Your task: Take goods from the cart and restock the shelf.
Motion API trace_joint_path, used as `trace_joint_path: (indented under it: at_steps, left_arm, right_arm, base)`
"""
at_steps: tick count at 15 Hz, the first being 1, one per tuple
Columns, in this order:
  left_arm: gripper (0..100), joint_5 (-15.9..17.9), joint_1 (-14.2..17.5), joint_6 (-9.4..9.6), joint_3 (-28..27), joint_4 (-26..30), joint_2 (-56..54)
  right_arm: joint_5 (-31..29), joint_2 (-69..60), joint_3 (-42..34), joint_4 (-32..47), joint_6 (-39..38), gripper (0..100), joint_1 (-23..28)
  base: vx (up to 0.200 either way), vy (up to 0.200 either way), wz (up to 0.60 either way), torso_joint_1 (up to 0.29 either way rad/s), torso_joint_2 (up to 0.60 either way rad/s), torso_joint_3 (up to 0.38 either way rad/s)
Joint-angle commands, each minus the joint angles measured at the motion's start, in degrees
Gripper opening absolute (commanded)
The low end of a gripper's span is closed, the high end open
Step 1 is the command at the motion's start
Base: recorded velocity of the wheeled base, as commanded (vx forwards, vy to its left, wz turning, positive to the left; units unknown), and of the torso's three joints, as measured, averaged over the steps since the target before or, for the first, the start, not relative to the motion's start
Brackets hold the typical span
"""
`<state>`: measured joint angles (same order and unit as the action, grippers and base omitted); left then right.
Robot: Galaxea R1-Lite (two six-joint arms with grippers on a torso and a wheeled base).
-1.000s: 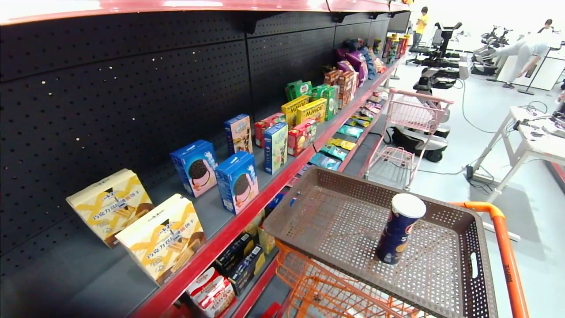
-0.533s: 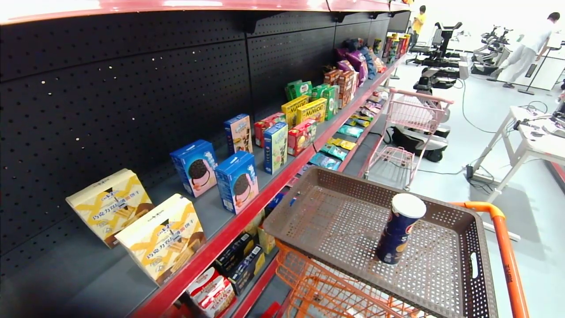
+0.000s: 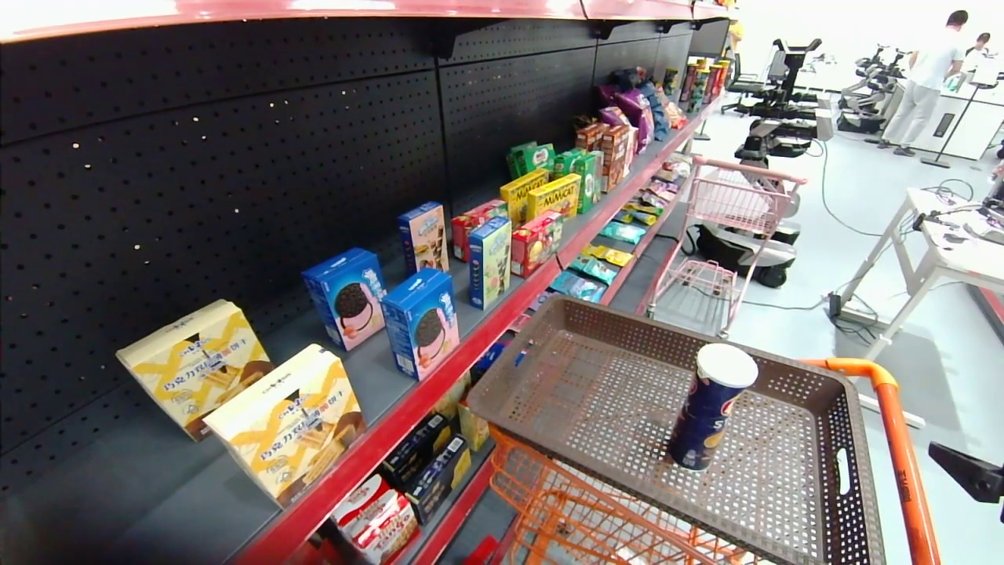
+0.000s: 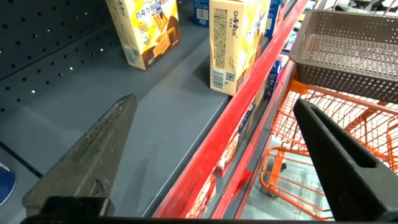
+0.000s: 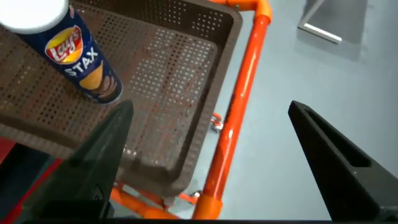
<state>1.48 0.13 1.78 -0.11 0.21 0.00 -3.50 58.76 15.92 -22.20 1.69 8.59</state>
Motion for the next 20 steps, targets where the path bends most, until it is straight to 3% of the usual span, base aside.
trace_joint_path:
  at_steps: [1,7,12,13,15,20]
  left_arm:
    - [100,0.0,0.0,0.07,0.0,0.0,0.0]
    - [100,0.0,0.0,-0.02,0.0,0.0,0.0]
    - [100,0.0,0.0,0.07,0.0,0.0,0.0]
    - [100,0.0,0.0,0.07,0.0,0.1,0.0]
    - [100,0.0,0.0,-0.02,0.0,0.0,0.0]
    - [100,0.0,0.0,0.07,0.0,0.0,0.0]
  right_arm:
    - [1.6,12.7,-3.0,-9.4,0.2,100,-0.5]
    - [7.5,23.1,-4.9,-21.4,0.2,100,-6.7]
    - [8.1,41.9,-8.5,-43.0,2.4,100,-7.0]
    - [10.8,44.2,-8.6,-45.9,2.5,100,-7.1]
    - [17.2,45.5,-8.4,-48.7,2.9,100,-7.0]
    - [23.0,49.3,-5.3,-49.4,6.0,100,-5.3]
  base:
    - [0.0,0.0,0.0,0.0,0.0,0.0]
    - [0.0,0.0,0.0,0.0,0.0,0.0]
    - [0.0,0.0,0.0,0.0,0.0,0.0]
    - [0.0,0.0,0.0,0.0,0.0,0.0]
    - [0.0,0.0,0.0,0.0,0.0,0.0]
    - [0.0,0.0,0.0,0.0,0.0,0.0]
